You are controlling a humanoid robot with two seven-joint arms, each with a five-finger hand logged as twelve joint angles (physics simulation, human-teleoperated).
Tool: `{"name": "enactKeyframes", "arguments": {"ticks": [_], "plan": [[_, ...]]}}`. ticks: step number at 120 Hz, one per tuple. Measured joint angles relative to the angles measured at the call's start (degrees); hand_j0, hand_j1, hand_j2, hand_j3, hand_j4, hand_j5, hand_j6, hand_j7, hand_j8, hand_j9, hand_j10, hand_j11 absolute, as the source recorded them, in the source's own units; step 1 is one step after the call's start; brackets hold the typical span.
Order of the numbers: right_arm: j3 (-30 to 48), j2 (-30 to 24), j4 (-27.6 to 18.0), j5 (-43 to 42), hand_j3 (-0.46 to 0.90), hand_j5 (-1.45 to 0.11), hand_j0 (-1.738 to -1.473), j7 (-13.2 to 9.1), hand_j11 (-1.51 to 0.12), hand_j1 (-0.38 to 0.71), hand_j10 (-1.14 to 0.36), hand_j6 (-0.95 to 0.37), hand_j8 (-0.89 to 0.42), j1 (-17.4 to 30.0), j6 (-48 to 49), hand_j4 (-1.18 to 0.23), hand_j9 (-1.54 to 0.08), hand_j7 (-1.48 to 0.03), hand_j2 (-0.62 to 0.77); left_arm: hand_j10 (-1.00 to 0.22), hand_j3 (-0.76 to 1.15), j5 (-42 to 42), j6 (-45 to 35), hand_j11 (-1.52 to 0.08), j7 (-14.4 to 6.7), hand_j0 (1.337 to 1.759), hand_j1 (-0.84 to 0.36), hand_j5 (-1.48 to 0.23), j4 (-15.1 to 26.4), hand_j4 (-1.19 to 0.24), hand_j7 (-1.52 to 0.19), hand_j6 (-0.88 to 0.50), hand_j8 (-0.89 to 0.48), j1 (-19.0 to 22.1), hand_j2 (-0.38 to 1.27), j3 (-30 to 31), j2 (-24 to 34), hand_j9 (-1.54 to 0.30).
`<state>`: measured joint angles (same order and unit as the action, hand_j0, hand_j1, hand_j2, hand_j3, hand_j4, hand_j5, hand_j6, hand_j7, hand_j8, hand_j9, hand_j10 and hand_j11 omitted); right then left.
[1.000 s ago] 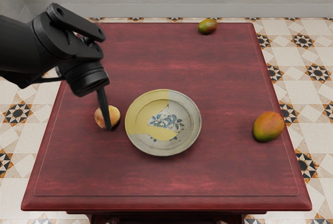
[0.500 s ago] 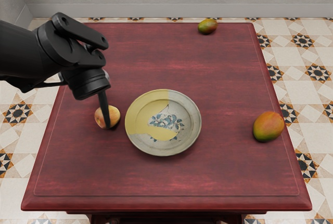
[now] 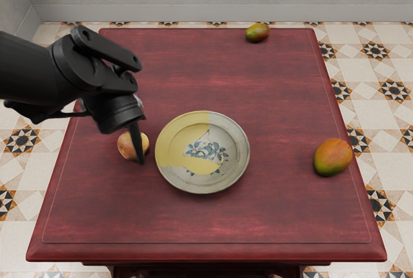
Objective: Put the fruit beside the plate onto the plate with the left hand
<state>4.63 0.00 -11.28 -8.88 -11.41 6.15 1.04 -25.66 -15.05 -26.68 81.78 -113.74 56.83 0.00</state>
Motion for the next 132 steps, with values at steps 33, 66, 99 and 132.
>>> {"name": "enactKeyframes", "arguments": {"ticks": [33,66,99,132], "plan": [[-0.01,0.0,0.01,0.0,0.0,-0.03,-1.658,-0.01,-0.03,-0.32,-0.02,-0.02,-0.02,0.0,0.01,-0.02,-0.03,-0.03,0.0,-0.19,0.0,-0.2,-2.97,-0.24,-0.12,1.658,0.13,-0.24,2.15,-0.19,-0.24,-0.19,-0.19,0.62,0.04,-0.93,0.0,-0.24],[-0.01,0.0,0.01,0.0,0.0,-0.03,-1.658,0.0,-0.03,-0.32,-0.02,-0.02,-0.02,0.0,0.01,-0.02,-0.03,-0.03,0.0,-0.22,0.0,-0.24,-5.91,-0.28,-0.13,1.658,0.09,-0.28,2.29,-0.22,-0.28,-0.22,-0.22,1.21,0.04,-0.69,0.0,-0.28],[-0.02,0.0,0.0,0.0,0.0,-0.03,-1.658,-0.01,-0.03,-0.32,-0.02,-0.02,-0.02,0.0,0.01,-0.02,-0.03,-0.03,0.0,-0.25,0.0,-0.17,-8.53,-0.33,-0.16,1.658,0.04,-0.33,2.24,-0.25,-0.33,-0.25,-0.25,2.93,0.05,-0.66,0.0,-0.33],[-0.01,0.0,0.01,0.0,0.0,-0.03,-1.658,0.0,-0.03,-0.32,-0.02,-0.02,-0.02,0.0,0.01,-0.02,-0.03,-0.03,0.0,-0.26,0.0,-0.08,-11.69,-0.34,-0.29,1.658,0.03,-0.34,2.24,-0.26,-0.34,-0.26,-0.26,3.52,0.05,-0.65,0.0,-0.34]]}}
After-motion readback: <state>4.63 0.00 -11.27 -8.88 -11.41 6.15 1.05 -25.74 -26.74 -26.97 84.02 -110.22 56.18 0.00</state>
